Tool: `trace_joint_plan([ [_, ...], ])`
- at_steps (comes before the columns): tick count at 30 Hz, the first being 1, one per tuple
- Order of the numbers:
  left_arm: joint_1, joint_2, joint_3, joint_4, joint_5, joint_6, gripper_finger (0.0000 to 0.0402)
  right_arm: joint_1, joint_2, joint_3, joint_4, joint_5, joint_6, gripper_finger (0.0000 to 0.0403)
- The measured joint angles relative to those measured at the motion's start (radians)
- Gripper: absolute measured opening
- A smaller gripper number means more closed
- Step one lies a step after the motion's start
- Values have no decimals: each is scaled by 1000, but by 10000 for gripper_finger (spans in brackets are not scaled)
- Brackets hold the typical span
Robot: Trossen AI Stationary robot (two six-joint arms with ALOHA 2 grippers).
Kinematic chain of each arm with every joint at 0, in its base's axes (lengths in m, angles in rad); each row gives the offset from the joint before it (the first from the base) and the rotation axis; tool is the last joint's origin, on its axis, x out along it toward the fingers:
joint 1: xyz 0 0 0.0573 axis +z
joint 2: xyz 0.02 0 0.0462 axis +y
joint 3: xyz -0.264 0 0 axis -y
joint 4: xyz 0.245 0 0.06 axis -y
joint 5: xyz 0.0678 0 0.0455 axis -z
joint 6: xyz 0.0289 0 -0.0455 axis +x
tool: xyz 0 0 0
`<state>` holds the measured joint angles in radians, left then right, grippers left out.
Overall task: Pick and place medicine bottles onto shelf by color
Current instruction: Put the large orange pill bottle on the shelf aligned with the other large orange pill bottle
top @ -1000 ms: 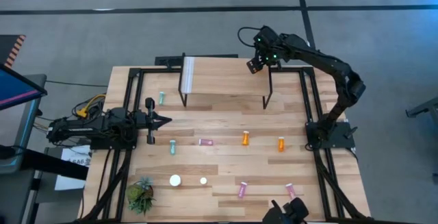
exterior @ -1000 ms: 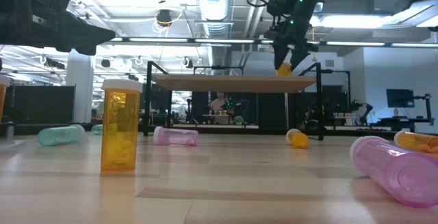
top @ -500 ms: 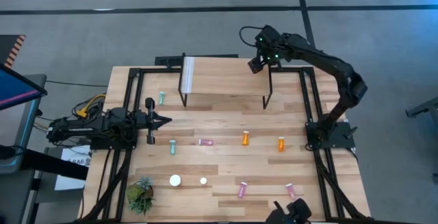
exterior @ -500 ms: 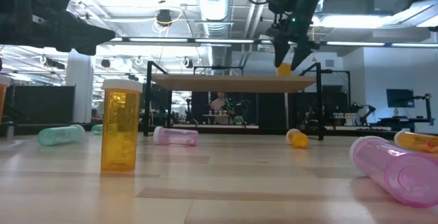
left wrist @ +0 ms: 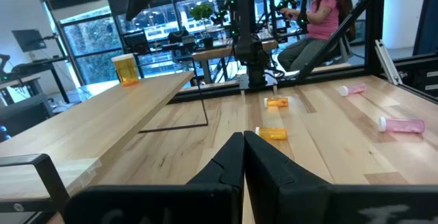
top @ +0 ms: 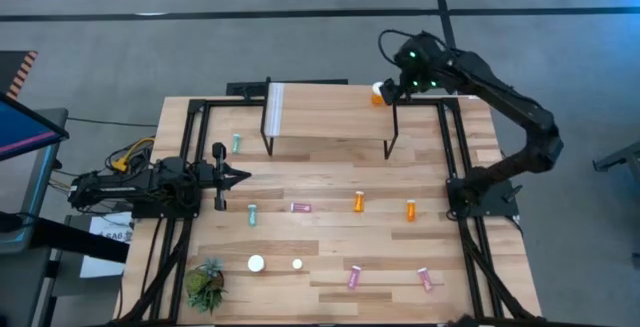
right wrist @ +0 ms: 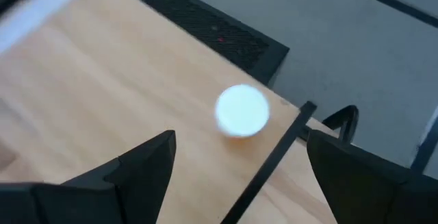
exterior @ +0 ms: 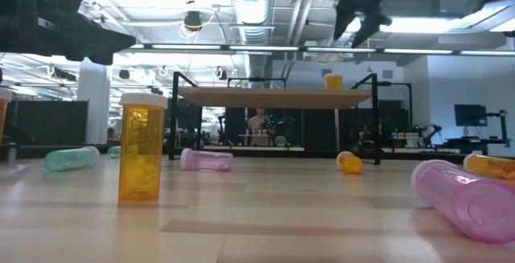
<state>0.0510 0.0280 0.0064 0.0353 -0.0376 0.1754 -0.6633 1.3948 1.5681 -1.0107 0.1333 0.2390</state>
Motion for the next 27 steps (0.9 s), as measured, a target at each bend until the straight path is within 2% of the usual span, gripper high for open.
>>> trace_joint_plan([
  [6, 0, 0, 0, 0, 0, 0, 0, 158, -97, 0, -106, 51, 29, 339],
  [10, 0, 0, 0, 0, 0, 0, 0, 360, -166, -37, -133, 166, 103, 328],
  [15, 0, 0, 0, 0, 0, 0, 0, 644, -255, -176, -94, 336, 219, 320],
  [21, 0, 0, 0, 0, 0, 0, 0, 976, -310, -391, 119, 449, 355, 320],
  [27, 0, 0, 0, 0, 0, 0, 0, 1221, -271, -549, 453, 623, 322, 320],
])
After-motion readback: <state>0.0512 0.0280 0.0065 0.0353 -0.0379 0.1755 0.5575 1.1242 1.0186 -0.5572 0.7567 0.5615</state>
